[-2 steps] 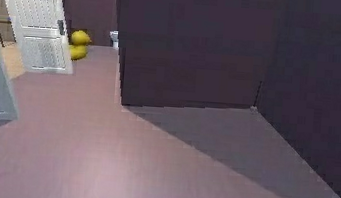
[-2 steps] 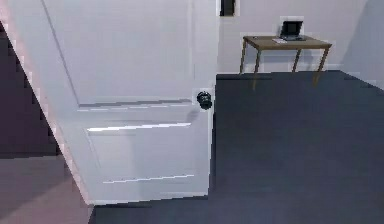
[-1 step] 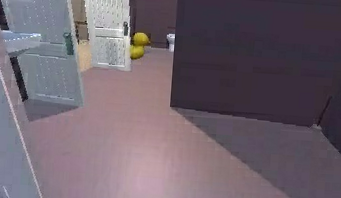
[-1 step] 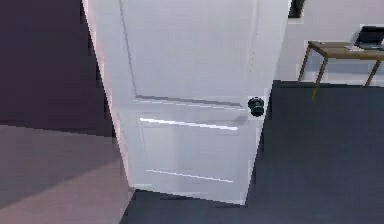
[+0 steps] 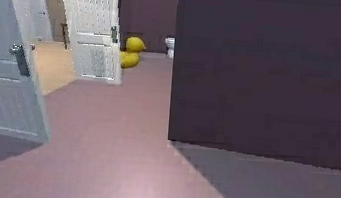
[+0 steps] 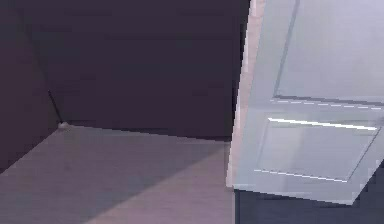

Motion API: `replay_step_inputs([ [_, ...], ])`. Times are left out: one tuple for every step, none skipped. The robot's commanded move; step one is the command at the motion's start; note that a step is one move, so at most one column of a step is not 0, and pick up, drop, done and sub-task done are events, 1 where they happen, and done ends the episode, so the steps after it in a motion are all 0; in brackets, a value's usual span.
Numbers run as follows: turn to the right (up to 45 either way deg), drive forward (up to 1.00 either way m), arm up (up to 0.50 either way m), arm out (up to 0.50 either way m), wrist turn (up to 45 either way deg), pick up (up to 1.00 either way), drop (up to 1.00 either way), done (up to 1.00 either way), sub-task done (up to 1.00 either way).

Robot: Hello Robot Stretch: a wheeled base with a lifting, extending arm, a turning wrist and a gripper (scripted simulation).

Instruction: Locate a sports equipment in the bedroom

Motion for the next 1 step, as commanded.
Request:
replay_step_inputs([
  [-15.0, 0.00, 0.00, 0.00, 0.0, 0.00, 0.00, 0.00, 0.00],
])
